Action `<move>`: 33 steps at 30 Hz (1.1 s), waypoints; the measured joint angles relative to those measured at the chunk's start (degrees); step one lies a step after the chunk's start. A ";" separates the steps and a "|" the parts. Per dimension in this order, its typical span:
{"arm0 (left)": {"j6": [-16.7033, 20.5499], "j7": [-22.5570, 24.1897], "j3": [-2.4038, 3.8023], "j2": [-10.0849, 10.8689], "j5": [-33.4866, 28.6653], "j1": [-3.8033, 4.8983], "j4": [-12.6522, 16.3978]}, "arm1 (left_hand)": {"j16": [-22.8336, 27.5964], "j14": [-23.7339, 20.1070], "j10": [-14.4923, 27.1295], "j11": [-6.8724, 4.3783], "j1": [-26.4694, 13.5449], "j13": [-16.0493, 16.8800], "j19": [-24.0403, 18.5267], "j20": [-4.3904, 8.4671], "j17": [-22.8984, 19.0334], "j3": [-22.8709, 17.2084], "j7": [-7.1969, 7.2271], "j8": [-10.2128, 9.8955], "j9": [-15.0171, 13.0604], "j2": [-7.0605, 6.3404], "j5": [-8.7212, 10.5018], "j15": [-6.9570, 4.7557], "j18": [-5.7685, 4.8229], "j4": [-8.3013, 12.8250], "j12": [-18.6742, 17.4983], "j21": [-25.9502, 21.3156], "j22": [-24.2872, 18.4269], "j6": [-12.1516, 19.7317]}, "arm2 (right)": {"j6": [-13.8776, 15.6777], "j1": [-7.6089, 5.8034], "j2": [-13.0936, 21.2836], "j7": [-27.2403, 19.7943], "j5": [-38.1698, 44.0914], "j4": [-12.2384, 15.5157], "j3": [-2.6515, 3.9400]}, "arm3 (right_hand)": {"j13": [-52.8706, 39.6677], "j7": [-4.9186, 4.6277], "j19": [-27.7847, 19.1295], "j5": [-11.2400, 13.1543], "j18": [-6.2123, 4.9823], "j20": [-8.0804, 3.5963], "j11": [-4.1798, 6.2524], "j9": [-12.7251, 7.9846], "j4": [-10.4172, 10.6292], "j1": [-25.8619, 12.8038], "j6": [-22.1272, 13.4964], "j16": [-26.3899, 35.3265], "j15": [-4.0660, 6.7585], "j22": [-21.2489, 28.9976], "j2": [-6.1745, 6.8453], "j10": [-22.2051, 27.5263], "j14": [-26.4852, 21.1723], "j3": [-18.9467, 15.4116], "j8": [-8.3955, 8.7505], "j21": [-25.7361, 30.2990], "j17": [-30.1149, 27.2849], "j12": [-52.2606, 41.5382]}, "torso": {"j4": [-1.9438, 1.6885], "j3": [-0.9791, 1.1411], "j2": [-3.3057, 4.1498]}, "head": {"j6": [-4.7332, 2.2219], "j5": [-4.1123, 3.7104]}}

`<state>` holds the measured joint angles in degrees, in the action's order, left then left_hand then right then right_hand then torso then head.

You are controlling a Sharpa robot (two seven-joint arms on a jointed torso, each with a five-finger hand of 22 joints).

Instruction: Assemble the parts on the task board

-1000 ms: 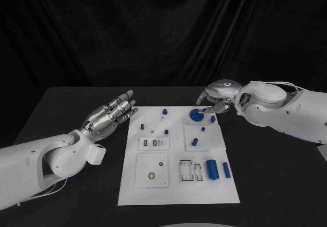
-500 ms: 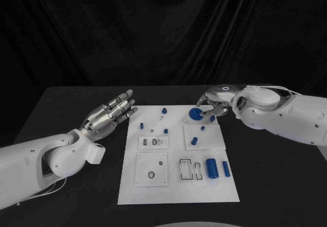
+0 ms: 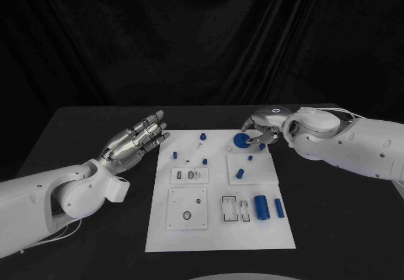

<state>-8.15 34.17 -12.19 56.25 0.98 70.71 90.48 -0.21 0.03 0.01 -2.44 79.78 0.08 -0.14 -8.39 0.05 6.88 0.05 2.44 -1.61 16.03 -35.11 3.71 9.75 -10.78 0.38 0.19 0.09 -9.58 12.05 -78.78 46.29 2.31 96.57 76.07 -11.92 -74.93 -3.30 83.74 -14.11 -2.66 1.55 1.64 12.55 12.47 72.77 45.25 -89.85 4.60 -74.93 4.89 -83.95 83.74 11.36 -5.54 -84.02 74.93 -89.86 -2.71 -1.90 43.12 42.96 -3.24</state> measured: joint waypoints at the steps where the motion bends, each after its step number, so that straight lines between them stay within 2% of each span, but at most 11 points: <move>1: -0.01 0.00 0.00 0.07 0.00 0.00 0.02 | 0.00 0.00 0.00 0.00 0.13 -0.01 0.02 -0.02 0.00 -0.12 -0.17 0.00 -0.03 0.13 0.00 0.00 0.00 0.12 0.00 0.00 0.00 -0.16 | 0.00 0.11 -0.12 0.04 0.00 -0.21 0.00 | 0.00 -0.22 0.00 0.26 0.00 0.00 0.00 0.09 -0.01 0.00 0.22 0.00 0.00 0.00 0.00 0.00 0.00 -0.01 0.00 0.00 0.00 0.00 | 0.00 0.00 -0.02 | 0.05 -0.03; 8: -0.07 -0.13 0.00 0.27 0.00 0.00 -0.18 | 0.00 0.00 0.00 0.00 0.13 -0.03 0.21 -0.21 0.01 -0.12 -0.16 0.00 -0.04 0.13 0.00 0.00 0.00 0.12 0.00 0.00 0.00 -0.16 | 0.00 0.70 -1.31 0.13 -0.02 -1.52 -0.01 | 0.00 -0.81 0.20 0.85 0.00 0.20 -0.17 0.53 -0.15 0.00 0.81 0.00 0.00 0.01 0.00 -0.17 0.00 -0.15 -0.73 0.00 0.00 0.00 | -0.05 -0.02 -0.01 | 0.13 -0.04; 12: -0.17 -0.28 0.00 -0.03 0.00 0.00 -0.40 | 0.00 0.00 0.00 0.00 0.13 -0.03 0.21 -0.21 0.01 -0.12 -0.16 0.00 -0.04 0.13 0.00 0.00 0.00 0.12 0.00 0.00 0.00 -0.16 | 0.04 1.12 -1.92 0.08 -0.04 -2.03 0.04 | 0.01 -0.48 0.20 0.85 0.00 0.20 -0.20 0.88 -0.42 0.02 1.58 0.00 0.00 0.01 -0.03 -0.20 0.00 -0.34 -1.50 0.06 0.00 0.00 | -0.04 -0.07 -0.01 | 0.24 0.11; 17: -0.28 -0.46 0.00 -0.16 0.01 0.00 -0.55 | 0.00 0.00 0.00 0.00 0.13 -0.03 0.21 -0.21 0.02 -0.12 -0.16 0.00 -0.04 0.13 0.00 0.00 0.00 0.12 0.00 0.00 0.01 -0.16 | 0.42 1.37 -2.35 0.00 -0.10 -2.38 0.27 | 0.01 -0.02 0.19 0.85 -0.01 0.20 -0.20 1.97 -1.42 0.69 3.82 0.00 0.00 0.01 -0.70 -0.20 0.00 -0.15 -3.54 0.22 -0.01 0.00 | -0.03 -0.05 -0.02 | 0.38 -0.01; 20: -0.38 -0.56 0.00 -0.16 0.01 0.00 -0.68 | 0.00 0.00 0.00 0.00 0.13 -0.02 0.21 -0.21 0.03 -0.12 -0.16 0.00 -0.04 0.13 0.00 0.00 0.00 0.12 0.00 0.00 0.00 -0.16 | 0.84 1.55 -2.59 -0.08 -0.14 -2.59 0.38 | 0.01 -0.07 0.20 0.54 -0.01 0.20 -0.20 2.37 -1.68 0.77 4.82 0.00 0.00 0.01 -0.77 -0.20 0.00 -0.22 -4.46 0.24 -0.01 0.00 | -0.03 -0.01 -0.01 | 0.48 -0.02; 22: -0.42 -0.60 -0.01 -0.17 0.01 0.00 -0.73 | 0.00 0.00 0.00 0.00 0.13 -0.02 0.21 -0.21 0.03 -0.12 -0.16 0.00 -0.03 0.13 0.00 0.00 0.00 0.12 0.00 0.00 0.00 -0.16 | 1.09 1.62 -2.68 -0.17 -0.19 -2.70 0.43 | 0.01 0.01 0.19 -0.58 -0.01 0.20 -0.20 2.51 -2.27 0.84 5.54 0.00 0.00 0.01 -0.84 -0.20 0.00 -0.26 -5.37 0.49 -0.01 0.00 | -0.03 0.03 0.01 | 0.49 -0.02; 24: -0.47 -0.66 -0.01 -0.18 0.01 0.00 -0.79 | 0.00 0.00 0.00 0.00 0.13 -0.02 0.21 -0.21 0.03 -0.12 -0.16 0.00 -0.03 0.13 0.00 -0.01 0.00 0.12 0.00 0.00 0.00 -0.16 | 1.36 1.70 -2.77 -0.33 -0.25 -2.79 0.46 | 0.01 -0.38 0.19 -2.06 -0.01 0.20 0.07 2.51 -2.94 0.96 5.94 0.00 0.21 0.02 -0.96 0.08 0.21 -0.06 -6.45 0.49 -0.01 0.00 | -0.02 0.03 0.01 | 0.49 0.11; 26: -0.51 -0.71 -0.01 -0.18 0.01 0.00 -0.86 | 0.00 0.00 0.00 0.00 0.13 -0.02 0.21 -0.21 0.03 -0.12 -0.16 0.00 -0.03 0.13 0.00 -0.01 0.00 0.12 0.00 0.00 0.00 -0.16 | 1.56 1.74 -2.80 -0.51 -0.32 -2.80 0.47 | 0.01 -0.85 0.20 -3.87 -0.01 0.20 0.33 2.47 -3.83 1.15 6.40 0.00 0.30 0.02 -1.15 -0.11 0.30 0.01 -6.48 0.49 -0.01 0.00 | 0.00 0.03 0.02 | 0.50 0.16; 31: -0.60 -0.86 -0.01 -0.19 0.01 -0.01 -0.97 | 0.00 0.00 0.00 0.00 0.13 -0.01 0.21 -0.21 0.04 -0.36 -0.16 0.00 -0.03 0.13 0.00 -0.01 0.00 0.36 0.00 0.00 0.01 -0.16 | 2.48 1.90 -2.55 -1.31 -0.78 -2.45 0.40 | 0.01 -1.31 0.20 -7.83 -0.02 -0.22 0.53 2.24 -4.82 2.27 6.85 0.00 0.51 0.02 -2.26 0.10 0.09 -0.55 -6.48 0.49 -0.01 0.00 | 0.04 0.02 0.02 | 0.50 0.44; 33: -0.61 -0.92 -0.01 -0.19 0.01 -0.01 -1.01 | 0.00 0.00 0.00 0.00 0.13 -0.01 0.21 -0.21 0.05 -0.36 -0.16 0.00 -0.03 0.13 0.00 -0.01 0.00 0.36 0.00 0.00 0.01 -0.16 | 2.89 1.98 -2.33 -1.63 -1.13 -2.05 0.33 | 0.01 -1.31 0.20 -8.81 -0.01 -0.22 0.67 0.12 -5.14 2.51 6.85 0.00 0.72 0.02 -2.49 -0.05 0.31 -0.85 -6.48 0.48 -0.01 0.00 | 0.04 0.01 0.02 | 0.50 0.57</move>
<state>-8.76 33.26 -12.19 56.07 0.99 70.70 89.47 -0.21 0.02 0.01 -2.45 79.92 0.07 0.07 -8.60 0.10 6.52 -0.11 2.44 -1.64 16.16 -35.11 3.70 9.75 -10.42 0.37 0.19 0.10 -9.74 14.94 -76.80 43.95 0.68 95.44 74.01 -11.58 -74.92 -4.61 83.94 -22.92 -2.68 1.33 2.31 12.67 7.32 75.27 52.09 -89.85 5.33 -74.91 2.40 -84.00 84.05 10.52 -12.02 -83.54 74.92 -89.86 -2.68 -1.88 43.14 43.46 -2.67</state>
